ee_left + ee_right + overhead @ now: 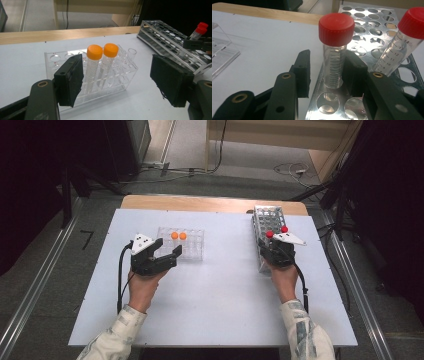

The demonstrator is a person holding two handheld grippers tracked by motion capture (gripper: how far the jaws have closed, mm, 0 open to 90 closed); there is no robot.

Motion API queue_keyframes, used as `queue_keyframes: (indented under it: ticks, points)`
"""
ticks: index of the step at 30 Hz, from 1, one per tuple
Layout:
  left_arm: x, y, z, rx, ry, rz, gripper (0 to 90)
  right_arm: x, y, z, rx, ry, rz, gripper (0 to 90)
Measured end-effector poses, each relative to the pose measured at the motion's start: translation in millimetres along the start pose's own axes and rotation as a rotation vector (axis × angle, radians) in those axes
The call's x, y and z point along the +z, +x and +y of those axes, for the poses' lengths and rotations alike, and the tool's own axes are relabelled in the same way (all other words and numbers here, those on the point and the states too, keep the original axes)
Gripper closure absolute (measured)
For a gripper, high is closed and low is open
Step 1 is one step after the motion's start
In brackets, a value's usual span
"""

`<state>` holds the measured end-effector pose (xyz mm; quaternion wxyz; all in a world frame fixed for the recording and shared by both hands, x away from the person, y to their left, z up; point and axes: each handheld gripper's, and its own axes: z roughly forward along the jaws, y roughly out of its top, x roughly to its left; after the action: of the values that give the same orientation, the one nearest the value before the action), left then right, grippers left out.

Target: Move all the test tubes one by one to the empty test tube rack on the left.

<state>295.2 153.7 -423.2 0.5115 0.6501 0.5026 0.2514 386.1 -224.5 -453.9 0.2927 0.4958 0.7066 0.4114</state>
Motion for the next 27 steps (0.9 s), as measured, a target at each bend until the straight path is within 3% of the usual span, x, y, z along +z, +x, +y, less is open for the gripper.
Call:
queue_keyframes:
  ticks: [9, 27]
  points:
    - [1.1, 0.0, -1.7, -0.004, 0.006, 0.001, 26.9, 1.8, -3.0, -1.1, 0.003, -0.002, -0.016, 70.3]
    - [-2.7, 2.3, 0.7, -0.011, -0.005, 0.011, 22.5, -19.4, -1.9, 18.9, -0.013, -0.083, -0.022, 70.9]
